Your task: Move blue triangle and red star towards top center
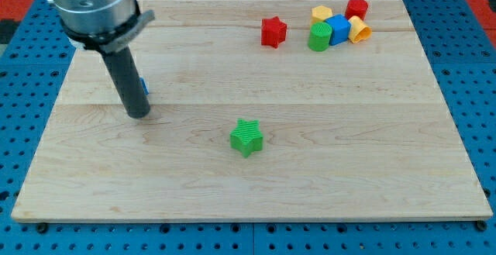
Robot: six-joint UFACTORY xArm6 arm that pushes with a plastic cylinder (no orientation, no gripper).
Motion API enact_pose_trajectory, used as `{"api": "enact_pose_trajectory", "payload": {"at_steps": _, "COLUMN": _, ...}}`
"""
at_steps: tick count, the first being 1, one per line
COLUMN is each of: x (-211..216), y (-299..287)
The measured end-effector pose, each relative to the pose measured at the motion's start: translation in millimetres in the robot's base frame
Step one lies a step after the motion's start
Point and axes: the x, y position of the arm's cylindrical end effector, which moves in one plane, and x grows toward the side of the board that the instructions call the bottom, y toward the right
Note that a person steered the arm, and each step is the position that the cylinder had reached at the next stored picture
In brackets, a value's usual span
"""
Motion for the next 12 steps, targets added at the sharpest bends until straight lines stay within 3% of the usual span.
{"api": "enact_pose_trajectory", "payload": {"at_steps": 2, "x": -39, "y": -23}}
{"api": "enact_pose_trajectory", "payload": {"at_steps": 5, "x": -39, "y": -117}}
{"api": "enact_pose_trajectory", "payload": {"at_steps": 7, "x": -63, "y": -14}}
{"api": "enact_pose_trajectory", "payload": {"at_steps": 8, "x": -89, "y": 6}}
{"api": "enact_pose_trajectory", "payload": {"at_steps": 10, "x": -92, "y": -44}}
{"api": "enact_pose_trajectory", "payload": {"at_steps": 12, "x": -129, "y": 13}}
